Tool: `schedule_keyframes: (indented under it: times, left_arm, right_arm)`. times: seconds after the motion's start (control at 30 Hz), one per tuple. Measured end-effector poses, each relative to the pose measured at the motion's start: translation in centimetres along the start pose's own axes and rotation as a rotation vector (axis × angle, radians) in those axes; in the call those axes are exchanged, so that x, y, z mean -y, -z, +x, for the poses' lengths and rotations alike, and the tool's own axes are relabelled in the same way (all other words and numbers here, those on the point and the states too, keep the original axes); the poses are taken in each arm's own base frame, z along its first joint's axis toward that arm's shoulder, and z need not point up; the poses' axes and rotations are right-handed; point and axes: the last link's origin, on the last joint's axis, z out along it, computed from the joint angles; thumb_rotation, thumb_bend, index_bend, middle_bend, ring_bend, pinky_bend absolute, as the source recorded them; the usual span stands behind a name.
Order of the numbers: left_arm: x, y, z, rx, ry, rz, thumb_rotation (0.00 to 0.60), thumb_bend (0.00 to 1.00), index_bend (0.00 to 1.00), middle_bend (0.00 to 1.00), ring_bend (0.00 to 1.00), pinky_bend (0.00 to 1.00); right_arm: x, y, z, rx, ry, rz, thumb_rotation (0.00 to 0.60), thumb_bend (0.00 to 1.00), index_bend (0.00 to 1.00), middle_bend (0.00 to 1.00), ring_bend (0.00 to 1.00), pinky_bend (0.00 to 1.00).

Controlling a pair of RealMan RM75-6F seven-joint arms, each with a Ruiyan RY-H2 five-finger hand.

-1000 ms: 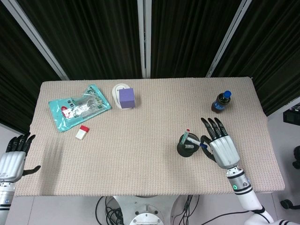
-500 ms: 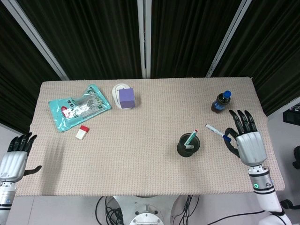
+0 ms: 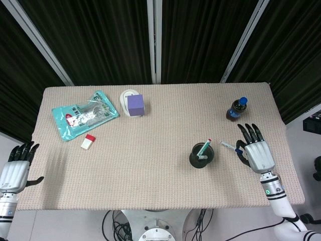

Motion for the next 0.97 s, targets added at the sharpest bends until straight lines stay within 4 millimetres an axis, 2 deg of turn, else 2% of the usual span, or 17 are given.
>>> schedule_keyframes:
  times: [0.07,0.13,0.2,0.3,0.4,0.6,0.83,0.97]
  left_arm:
    - [0.1,0.1,0.0,-0.001,0.001,0.002,0.6,0.09,0.06,0.0,0.0,0.0]
    - [0.1,0.1,0.0,-0.004,0.004,0.003,0.6,0.09,0.06,0.0,0.0,0.0]
    - [0.1,0.2,0.0,-0.006,0.006,0.003,0.6,0.09,0.06,0.0,0.0,0.0]
    - [0.1,0.3,0.1,-0.008,0.013,-0.001,0.6,0.09,0.06,0.0,0.0,0.0]
    - [-0.1,0.3,0.1,-0.01,0.024,-0.007,0.6,0.09,0.06,0.0,0.0,0.0]
    - [-0.4,0.3,0.3,-0.017,0.043,-0.019,0.6,0.09,0.06,0.0,0.0,0.0]
    - [-0.7,0.0,0.9,-0.036,0.041,-0.035,0.6,0.09,0.06,0.0,0.0,0.0]
    - [-0.8,-0.1,1.0,-0.046,0.04,-0.038,0.6,0.09,0.06,0.0,0.0,0.0]
  right_arm:
    - [0.0,0.5,-0.6,0.038,0.006,0.003,0.6,0.28,0.42,0.03,0.0,0.0]
    - [-0.2,1.0,-0.9,0.071,0.019,0.004,0.6,0.21,0.12,0.0,0.0,0.0]
    - [-0.3,1.4,-0.8,0.088,0.027,0.006,0.6,0.15,0.0,0.0,0.0,0.0]
    - [-0.5,2.1,-0.3,0.106,0.031,0.013,0.6,0.06,0.0,0.0,0.0,0.0]
    - [-0.8,2.9,0.2,0.125,0.024,0.011,0.6,0.03,0.0,0.0,0.0,0.0]
    - [-1.9,5.5,2.1,0.141,0.043,-0.053,0.6,0.03,0.0,0.0,0.0,0.0]
    - [-4.6,9.1,5.2,0.1,0.099,-0.287,0.6,0.03,0.0,0.0,0.0,0.0]
    - [-5.7,9.8,5.7,0.072,0.092,-0.355,0.6,0.03,0.0,0.0,0.0,0.0]
